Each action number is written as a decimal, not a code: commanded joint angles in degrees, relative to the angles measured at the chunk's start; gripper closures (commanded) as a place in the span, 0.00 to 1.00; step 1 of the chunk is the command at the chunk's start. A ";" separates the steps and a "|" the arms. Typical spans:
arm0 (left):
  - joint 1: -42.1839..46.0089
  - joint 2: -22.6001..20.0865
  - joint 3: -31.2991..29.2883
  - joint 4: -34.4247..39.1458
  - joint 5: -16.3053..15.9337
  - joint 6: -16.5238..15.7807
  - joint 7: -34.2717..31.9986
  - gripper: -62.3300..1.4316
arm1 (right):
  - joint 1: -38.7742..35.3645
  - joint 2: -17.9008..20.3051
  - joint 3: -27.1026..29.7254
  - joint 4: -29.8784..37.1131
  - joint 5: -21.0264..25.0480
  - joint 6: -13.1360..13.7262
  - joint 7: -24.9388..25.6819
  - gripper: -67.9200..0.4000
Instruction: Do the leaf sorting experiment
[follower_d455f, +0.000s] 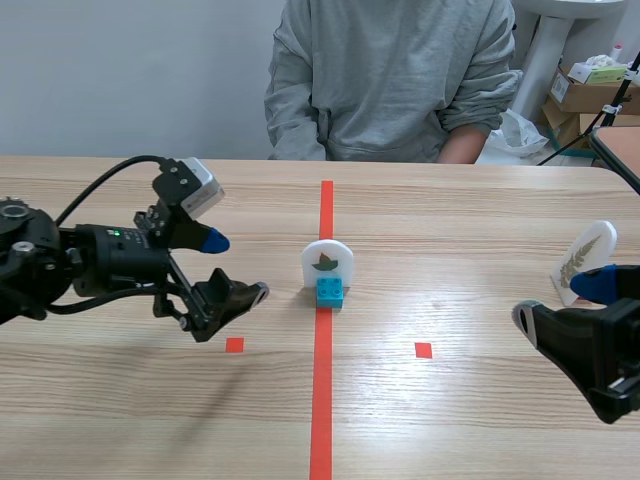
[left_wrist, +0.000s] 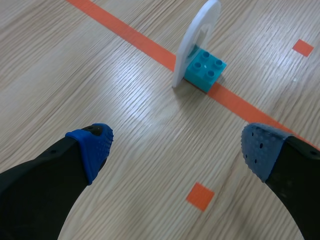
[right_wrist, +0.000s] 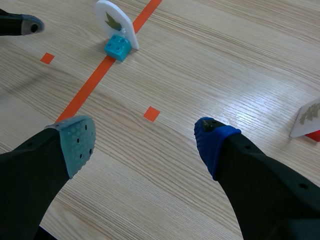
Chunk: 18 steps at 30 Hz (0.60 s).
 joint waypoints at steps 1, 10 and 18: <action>-1.31 2.10 0.48 -0.46 -0.39 -0.11 -0.83 0.12 | 0.52 0.61 0.15 0.52 0.57 -0.02 1.05 0.39; -7.61 11.93 2.91 -11.78 0.07 -0.09 -1.07 0.12 | 0.52 0.61 0.15 0.52 0.50 -0.02 1.05 0.39; -10.29 17.66 2.91 -17.99 5.40 1.77 -4.00 0.12 | 0.52 0.61 0.15 0.52 0.37 -0.02 1.05 0.39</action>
